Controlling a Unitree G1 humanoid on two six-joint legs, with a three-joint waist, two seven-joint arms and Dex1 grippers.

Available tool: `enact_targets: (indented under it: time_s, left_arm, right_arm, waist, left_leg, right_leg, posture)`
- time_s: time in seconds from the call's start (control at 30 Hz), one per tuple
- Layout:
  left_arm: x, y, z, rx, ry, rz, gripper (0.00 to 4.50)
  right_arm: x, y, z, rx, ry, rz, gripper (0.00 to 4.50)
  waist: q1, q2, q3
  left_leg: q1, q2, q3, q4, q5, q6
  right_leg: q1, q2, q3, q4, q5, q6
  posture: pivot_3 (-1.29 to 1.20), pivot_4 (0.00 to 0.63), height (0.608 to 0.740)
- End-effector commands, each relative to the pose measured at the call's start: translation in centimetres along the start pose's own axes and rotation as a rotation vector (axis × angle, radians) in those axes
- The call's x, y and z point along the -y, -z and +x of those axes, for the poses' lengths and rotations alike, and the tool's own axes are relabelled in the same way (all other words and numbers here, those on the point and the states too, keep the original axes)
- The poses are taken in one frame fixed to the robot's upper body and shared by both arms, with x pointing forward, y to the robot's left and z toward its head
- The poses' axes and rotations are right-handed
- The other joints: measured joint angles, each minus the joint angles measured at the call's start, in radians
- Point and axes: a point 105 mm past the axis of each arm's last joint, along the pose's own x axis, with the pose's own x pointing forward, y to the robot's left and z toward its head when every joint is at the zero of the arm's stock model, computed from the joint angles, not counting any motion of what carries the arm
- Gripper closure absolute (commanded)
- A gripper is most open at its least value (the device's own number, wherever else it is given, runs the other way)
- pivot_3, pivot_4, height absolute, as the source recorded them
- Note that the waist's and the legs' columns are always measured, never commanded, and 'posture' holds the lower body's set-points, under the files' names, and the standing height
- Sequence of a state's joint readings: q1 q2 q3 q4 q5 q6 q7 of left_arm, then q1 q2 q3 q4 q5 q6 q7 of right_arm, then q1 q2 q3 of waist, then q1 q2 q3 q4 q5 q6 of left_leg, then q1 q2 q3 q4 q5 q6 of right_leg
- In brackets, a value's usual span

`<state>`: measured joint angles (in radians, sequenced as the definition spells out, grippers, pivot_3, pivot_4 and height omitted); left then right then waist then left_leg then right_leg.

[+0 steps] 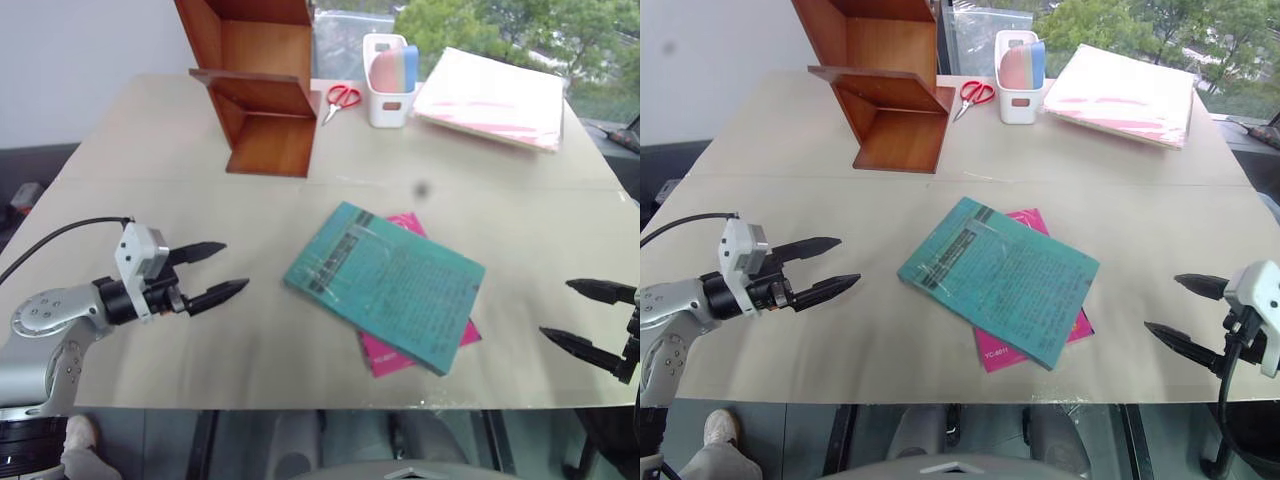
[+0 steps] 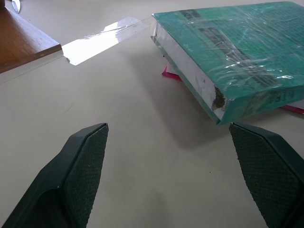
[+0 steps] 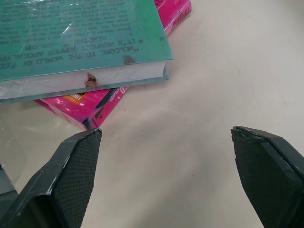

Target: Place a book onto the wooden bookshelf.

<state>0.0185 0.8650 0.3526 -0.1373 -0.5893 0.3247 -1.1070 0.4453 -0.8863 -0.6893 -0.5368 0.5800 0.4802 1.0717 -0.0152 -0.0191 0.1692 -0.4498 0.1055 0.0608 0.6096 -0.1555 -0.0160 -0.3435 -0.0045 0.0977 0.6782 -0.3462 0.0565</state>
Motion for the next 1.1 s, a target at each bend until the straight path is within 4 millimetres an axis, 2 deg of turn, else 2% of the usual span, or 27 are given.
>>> enact_targets:
  time_s: [0.03,0.13,0.2,0.33,0.4,0.63,0.77,1.1]
  left_arm:
    - [-0.2,-1.4,-0.1,0.033,0.010,0.051,0.08]
    - [0.3,-2.2,0.2,0.073,0.061,0.086,0.00]
    - [0.6,-2.5,0.2,0.091,0.082,0.112,0.00]
    - [1.7,-2.5,0.4,0.125,0.153,0.127,0.00]
    - [2.4,-2.8,0.6,0.147,0.199,0.140,0.00]
    - [4.0,-2.7,0.3,0.137,0.304,0.120,0.00]
    - [5.0,-2.4,0.0,0.122,0.322,0.091,0.00]
    - [6.6,-1.5,0.7,0.093,0.323,-0.032,0.00]
  right_arm:
    - [-0.4,-1.3,0.3,0.023,-0.011,-0.031,0.26]
    - [-1.4,-1.8,1.3,0.041,-0.056,0.004,1.23]
    - [-2.1,-1.9,1.9,0.042,-0.089,0.016,2.04]
    - [-4.0,-1.8,4.0,0.039,-0.170,0.039,4.00]
    - [-5.3,-1.2,5.3,0.020,-0.225,0.047,4.46]
    - [-8.1,-0.1,8.0,0.007,-0.357,0.044,4.46]
    - [-9.2,-0.9,8.5,0.063,-0.414,0.047,4.46]
    - [-9.9,-2.1,10.2,0.158,-0.505,0.028,4.46]
  waist:
    - [0.000,0.000,0.000]
    - [0.000,0.000,0.000]
    - [0.000,0.000,0.000]
    - [0.000,0.000,0.000]
    - [-0.002,-0.001,0.000]
    - [0.000,-0.001,0.000]
    - [-0.001,-0.001,0.000]
    - [-0.001,-0.001,0.000]
  left_leg:
    - [0.000,0.000,0.000,0.000,0.000,0.000]
    - [0.000,0.001,0.000,-0.001,0.000,0.000]
    - [0.000,0.001,0.000,-0.001,0.000,0.000]
    - [0.000,0.001,0.000,0.000,0.000,0.000]
    - [0.000,0.001,0.000,0.000,0.000,0.000]
    - [-0.001,0.001,0.000,0.001,0.000,0.000]
    - [0.000,0.001,0.000,0.002,0.000,0.000]
    - [0.000,0.002,0.000,0.003,0.000,0.000]
  right_leg:
    - [0.000,0.000,0.000,0.000,0.000,0.000]
    - [-0.001,0.001,0.000,0.000,0.000,0.000]
    - [-0.001,0.001,0.000,0.000,0.000,0.000]
    - [0.000,0.001,0.000,0.000,0.000,0.000]
    - [0.000,0.001,0.000,0.001,0.000,0.000]
    - [-0.001,0.001,0.000,0.001,0.000,0.000]
    - [0.000,0.001,0.000,0.001,0.000,0.000]
    - [0.000,0.002,0.000,0.002,0.000,0.000]
  posture:
    - [0.00,0.150,0.740]
    - [0.00,0.150,0.740]
    - [0.00,0.150,0.740]
    - [0.00,0.150,0.740]
    - [0.00,0.150,0.740]
    - [0.00,0.150,0.740]
    - [0.00,0.150,0.740]
    - [0.00,0.150,0.740]
